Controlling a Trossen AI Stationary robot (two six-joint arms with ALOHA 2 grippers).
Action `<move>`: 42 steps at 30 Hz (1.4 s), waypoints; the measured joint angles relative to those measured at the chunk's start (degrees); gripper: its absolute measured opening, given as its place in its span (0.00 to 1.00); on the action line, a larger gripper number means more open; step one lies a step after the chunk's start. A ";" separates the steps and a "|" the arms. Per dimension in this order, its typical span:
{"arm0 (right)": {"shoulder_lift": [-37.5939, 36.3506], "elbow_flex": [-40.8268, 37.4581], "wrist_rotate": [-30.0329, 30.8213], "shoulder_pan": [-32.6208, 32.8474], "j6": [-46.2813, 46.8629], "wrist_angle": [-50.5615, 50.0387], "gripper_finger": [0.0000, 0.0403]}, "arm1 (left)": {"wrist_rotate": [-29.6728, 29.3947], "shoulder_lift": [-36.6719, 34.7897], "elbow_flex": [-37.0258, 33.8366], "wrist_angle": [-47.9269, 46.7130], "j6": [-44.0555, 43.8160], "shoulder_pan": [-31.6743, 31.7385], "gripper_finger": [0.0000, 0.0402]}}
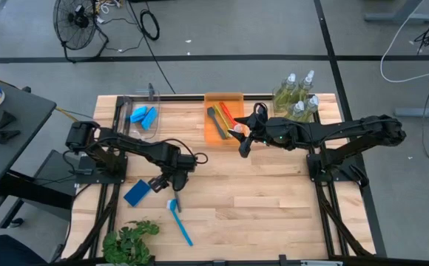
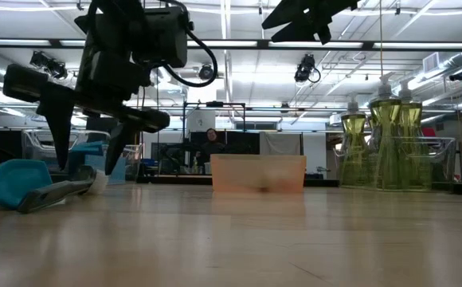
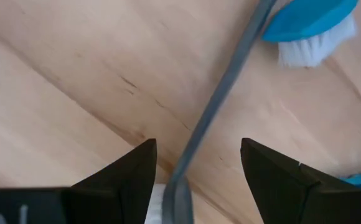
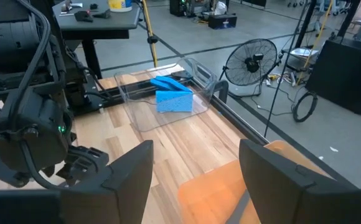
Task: Pick & Place Kitchen Sink Supplies
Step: Put the gray dish brush into the orange bin
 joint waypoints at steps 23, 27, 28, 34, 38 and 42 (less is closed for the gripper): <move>0.00 0.00 0.00 0.00 -1.51 -1.79 0.60 | -0.42 0.18 -4.37 4.19 8.58 0.00 0.59; 0.00 0.00 0.00 0.02 -1.52 -1.79 0.60 | -0.99 0.18 -5.48 5.89 8.55 0.00 0.59; 0.00 0.00 0.00 0.01 -1.51 -1.77 0.60 | -1.34 0.18 -5.49 5.79 8.53 0.00 0.59; 0.00 0.00 0.00 0.02 -1.53 -1.77 0.60 | -2.38 0.18 -5.49 5.82 8.58 0.00 0.56; 0.00 0.01 0.00 0.00 -1.53 -1.75 0.60 | -2.38 0.19 -5.49 5.70 11.23 0.00 0.47; 0.00 0.00 0.00 0.00 -1.53 -1.73 0.60 | -2.38 0.18 -5.49 5.30 12.86 -0.01 0.38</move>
